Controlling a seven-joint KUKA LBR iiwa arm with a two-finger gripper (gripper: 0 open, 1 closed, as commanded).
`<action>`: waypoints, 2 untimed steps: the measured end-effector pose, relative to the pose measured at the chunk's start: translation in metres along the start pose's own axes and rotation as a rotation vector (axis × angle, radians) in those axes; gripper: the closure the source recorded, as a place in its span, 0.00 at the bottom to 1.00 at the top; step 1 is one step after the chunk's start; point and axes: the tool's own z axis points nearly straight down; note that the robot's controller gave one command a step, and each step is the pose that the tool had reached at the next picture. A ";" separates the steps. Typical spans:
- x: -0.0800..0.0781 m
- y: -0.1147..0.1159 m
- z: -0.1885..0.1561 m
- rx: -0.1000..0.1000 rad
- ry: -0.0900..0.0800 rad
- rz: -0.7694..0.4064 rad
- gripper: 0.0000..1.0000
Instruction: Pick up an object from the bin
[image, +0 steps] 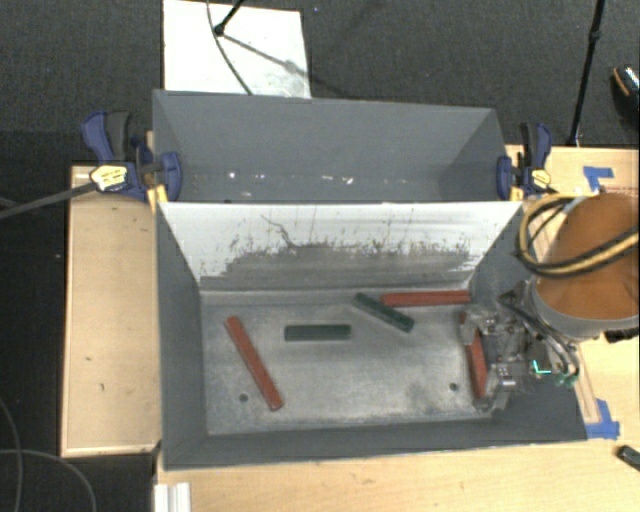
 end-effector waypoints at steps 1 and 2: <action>-0.072 0.089 0.060 -0.004 -0.010 0.080 0.00; -0.104 0.158 0.085 -0.003 -0.011 0.011 0.00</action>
Offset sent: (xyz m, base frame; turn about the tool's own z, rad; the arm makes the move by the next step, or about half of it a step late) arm 0.0699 0.0824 -0.0578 0.0875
